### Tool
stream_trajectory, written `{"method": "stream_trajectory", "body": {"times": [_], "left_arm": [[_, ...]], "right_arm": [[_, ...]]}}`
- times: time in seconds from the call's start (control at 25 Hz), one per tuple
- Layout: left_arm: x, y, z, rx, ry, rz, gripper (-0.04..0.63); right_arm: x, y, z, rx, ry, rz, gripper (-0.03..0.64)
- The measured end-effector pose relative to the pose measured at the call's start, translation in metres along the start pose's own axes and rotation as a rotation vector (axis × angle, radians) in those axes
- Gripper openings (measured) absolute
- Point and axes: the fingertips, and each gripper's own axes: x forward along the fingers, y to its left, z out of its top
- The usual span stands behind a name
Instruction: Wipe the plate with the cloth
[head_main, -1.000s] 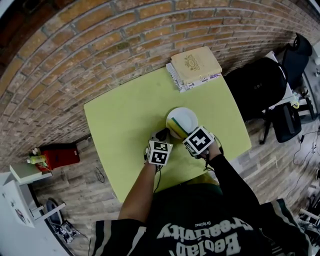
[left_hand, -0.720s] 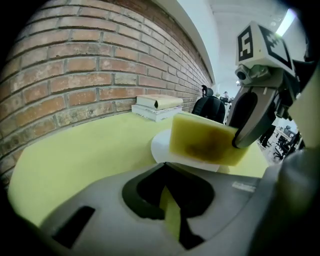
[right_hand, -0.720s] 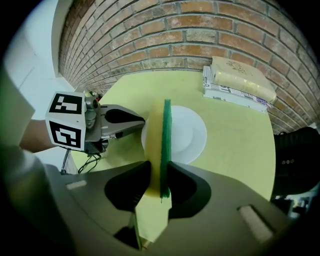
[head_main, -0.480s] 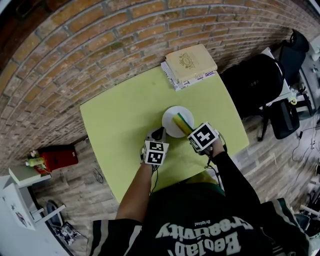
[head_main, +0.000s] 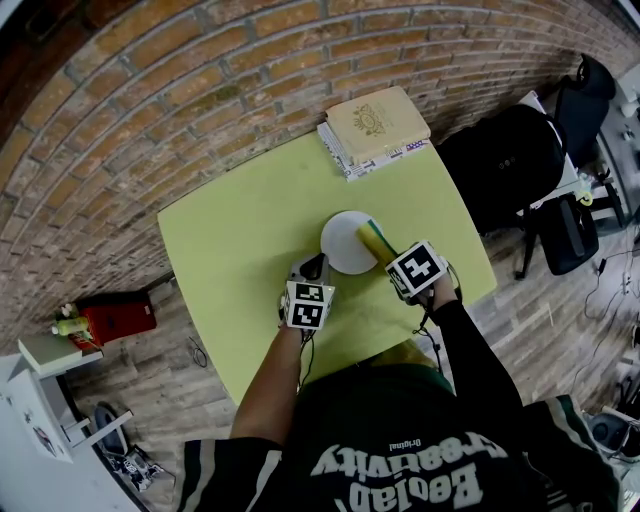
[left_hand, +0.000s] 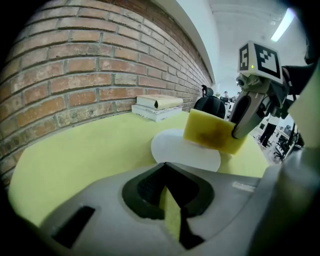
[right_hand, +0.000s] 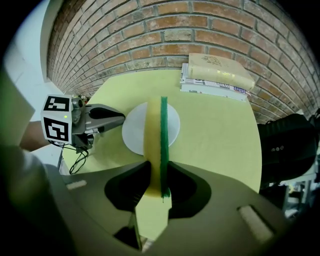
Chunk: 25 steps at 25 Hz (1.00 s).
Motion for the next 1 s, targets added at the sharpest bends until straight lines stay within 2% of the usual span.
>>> {"method": "stream_trajectory", "body": {"times": [0.56,0.84,1.0], "left_arm": [[0.0,0.0,0.001,0.002,-0.002,0.002,0.009],[-0.001,-0.001,0.001,0.015,-0.011,0.002,0.009],[-0.004,-0.002,0.001,0.015,-0.033,-0.006,0.009]], "right_arm": [[-0.006,-0.024,-0.008,0.025,-0.011,-0.099,0.113],[-0.02,0.001,0.012,0.017,-0.147,-0.014,0.107],[-0.021,0.026,0.017,0.013,-0.167,0.059,0.107]]}}
